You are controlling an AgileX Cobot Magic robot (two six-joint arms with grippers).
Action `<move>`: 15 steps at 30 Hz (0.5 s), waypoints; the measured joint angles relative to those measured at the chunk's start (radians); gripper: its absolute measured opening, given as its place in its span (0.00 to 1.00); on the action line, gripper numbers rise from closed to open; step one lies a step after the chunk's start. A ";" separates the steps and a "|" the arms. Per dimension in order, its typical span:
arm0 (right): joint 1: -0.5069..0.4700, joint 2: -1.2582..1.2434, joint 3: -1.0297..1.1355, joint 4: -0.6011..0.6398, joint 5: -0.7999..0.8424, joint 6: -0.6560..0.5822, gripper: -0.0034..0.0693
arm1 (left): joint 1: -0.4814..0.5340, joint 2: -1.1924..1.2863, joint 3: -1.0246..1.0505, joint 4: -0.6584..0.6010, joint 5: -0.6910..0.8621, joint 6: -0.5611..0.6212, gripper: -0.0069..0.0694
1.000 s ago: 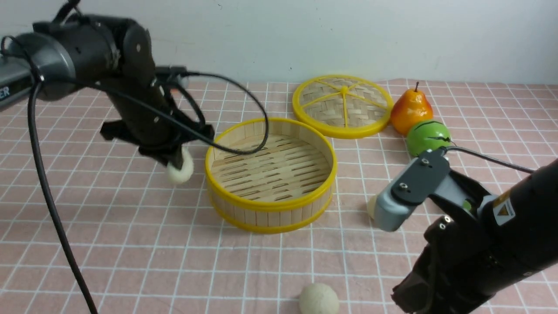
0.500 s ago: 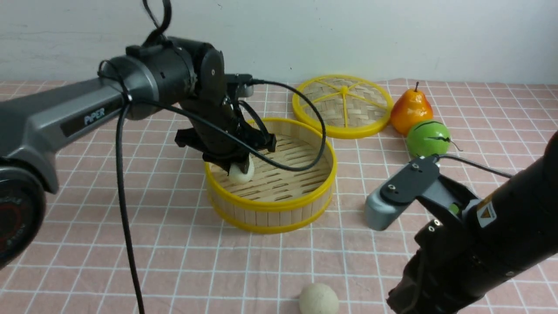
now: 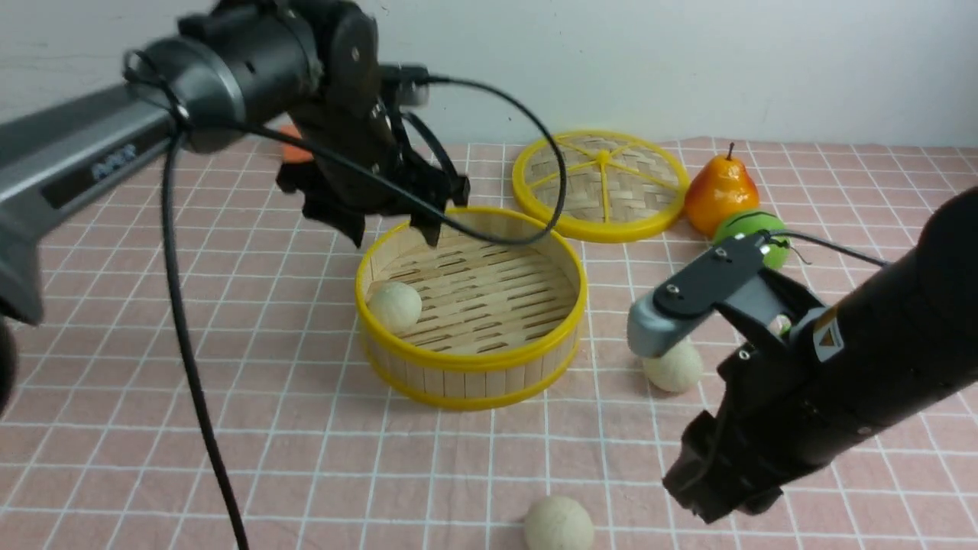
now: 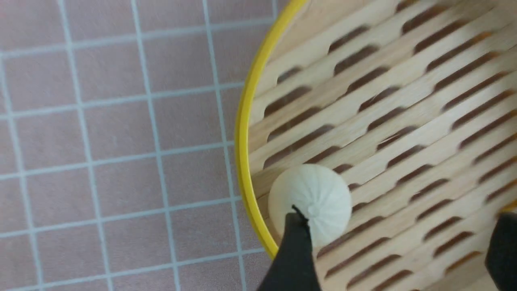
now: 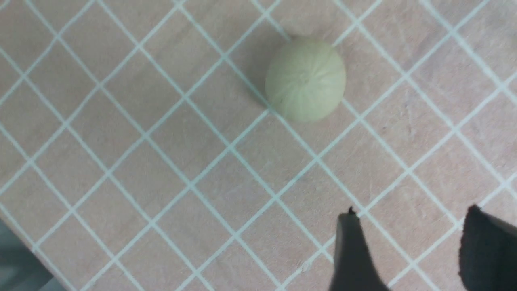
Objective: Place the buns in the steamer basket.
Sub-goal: Use the right arm to grab a steamed stuffed bun
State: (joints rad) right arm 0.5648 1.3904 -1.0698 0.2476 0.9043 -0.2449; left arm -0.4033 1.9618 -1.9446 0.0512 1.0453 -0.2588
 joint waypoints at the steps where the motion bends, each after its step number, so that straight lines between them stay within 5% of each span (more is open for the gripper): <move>1: 0.002 0.007 -0.017 -0.001 0.002 0.002 0.65 | 0.000 -0.035 -0.010 0.004 0.013 0.001 0.84; 5: 0.047 0.060 -0.088 -0.009 0.020 0.001 0.78 | 0.000 -0.200 -0.024 0.033 0.107 0.002 0.81; 12: 0.156 0.207 -0.134 -0.044 0.009 0.004 0.82 | 0.000 -0.408 0.045 0.054 0.201 0.002 0.67; 15: 0.170 0.303 -0.143 -0.088 -0.046 0.057 0.82 | 0.000 -0.550 0.177 0.025 0.201 0.002 0.50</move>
State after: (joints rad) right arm 0.7352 1.6930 -1.2131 0.1596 0.8582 -0.1882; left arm -0.4033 1.4118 -1.7672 0.0759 1.2461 -0.2567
